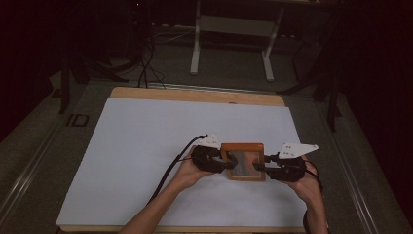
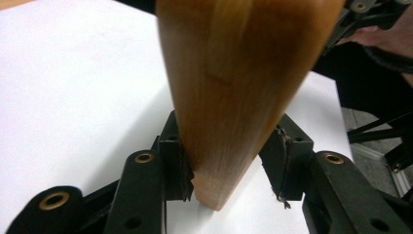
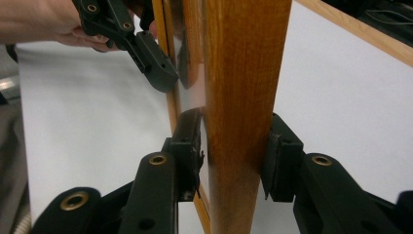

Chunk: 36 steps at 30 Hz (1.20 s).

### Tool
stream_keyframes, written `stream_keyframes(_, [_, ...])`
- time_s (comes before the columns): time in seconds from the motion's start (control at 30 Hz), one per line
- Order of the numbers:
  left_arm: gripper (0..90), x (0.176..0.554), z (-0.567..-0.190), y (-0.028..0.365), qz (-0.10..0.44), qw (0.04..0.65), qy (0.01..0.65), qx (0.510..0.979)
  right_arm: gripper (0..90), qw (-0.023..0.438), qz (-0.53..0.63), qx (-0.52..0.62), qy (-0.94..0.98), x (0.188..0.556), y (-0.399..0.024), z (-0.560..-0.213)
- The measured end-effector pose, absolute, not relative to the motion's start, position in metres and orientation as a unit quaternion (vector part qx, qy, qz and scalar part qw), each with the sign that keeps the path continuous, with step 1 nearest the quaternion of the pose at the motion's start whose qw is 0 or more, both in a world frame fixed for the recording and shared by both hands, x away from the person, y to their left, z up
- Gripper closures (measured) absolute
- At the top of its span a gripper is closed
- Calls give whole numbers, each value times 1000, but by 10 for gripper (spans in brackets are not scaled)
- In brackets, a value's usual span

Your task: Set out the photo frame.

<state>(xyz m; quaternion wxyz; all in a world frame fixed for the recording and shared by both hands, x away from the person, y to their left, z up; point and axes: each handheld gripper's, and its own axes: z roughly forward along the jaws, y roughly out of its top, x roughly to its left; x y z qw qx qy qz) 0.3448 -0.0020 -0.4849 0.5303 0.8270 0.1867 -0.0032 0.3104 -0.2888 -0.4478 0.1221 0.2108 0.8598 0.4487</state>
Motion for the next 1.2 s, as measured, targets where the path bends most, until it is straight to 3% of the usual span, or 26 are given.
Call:
stream_keyframes(0.5, [629,340,-467,14,-1,549,183,816,617,98,490,217,838,313,-288,-443])
stream_keyframes(1.2, [617,338,-461,41,13,537,220,814,602,85,488,223,840,324,-258,-445])
